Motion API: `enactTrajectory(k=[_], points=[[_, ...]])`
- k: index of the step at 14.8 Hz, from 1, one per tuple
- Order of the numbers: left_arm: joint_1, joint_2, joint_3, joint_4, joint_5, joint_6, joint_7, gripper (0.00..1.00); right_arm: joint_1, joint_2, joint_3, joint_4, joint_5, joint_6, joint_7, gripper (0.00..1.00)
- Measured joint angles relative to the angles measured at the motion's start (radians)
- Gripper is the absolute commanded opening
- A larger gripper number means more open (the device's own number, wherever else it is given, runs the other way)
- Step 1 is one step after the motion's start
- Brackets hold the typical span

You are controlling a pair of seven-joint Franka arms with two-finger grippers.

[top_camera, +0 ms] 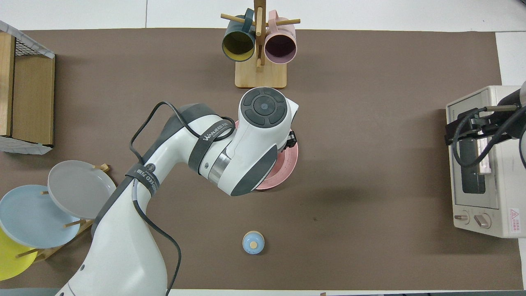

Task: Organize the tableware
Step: 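Lower the pink cup into the bowl with the left gripper, then open the left gripper and withdraw it from the cup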

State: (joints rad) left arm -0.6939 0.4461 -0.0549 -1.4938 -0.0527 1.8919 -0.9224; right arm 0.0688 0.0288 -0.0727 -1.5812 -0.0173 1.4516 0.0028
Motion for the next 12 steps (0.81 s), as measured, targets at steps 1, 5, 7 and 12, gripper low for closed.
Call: enactTrajectory(k=[1, 5, 7, 12], points=[[0.004, -0.020, 0.006, 0.012, 0.001, -0.030, 0.002, 1.00, -0.002, -0.001, 0.000, 0.000, 0.000, -0.002, -0.002, 1.00], [0.104, -0.177, 0.025, 0.030, 0.006, -0.182, 0.079, 1.00, -0.002, -0.008, 0.001, 0.004, -0.002, -0.021, -0.005, 1.00], [0.212, -0.259, 0.029, 0.030, 0.007, -0.266, 0.211, 1.00, -0.003, -0.009, -0.001, 0.006, -0.002, -0.021, -0.005, 1.00], [0.521, -0.401, 0.035, 0.009, 0.007, -0.400, 0.624, 1.00, -0.011, -0.009, -0.032, 0.010, -0.001, -0.020, -0.005, 1.00]])
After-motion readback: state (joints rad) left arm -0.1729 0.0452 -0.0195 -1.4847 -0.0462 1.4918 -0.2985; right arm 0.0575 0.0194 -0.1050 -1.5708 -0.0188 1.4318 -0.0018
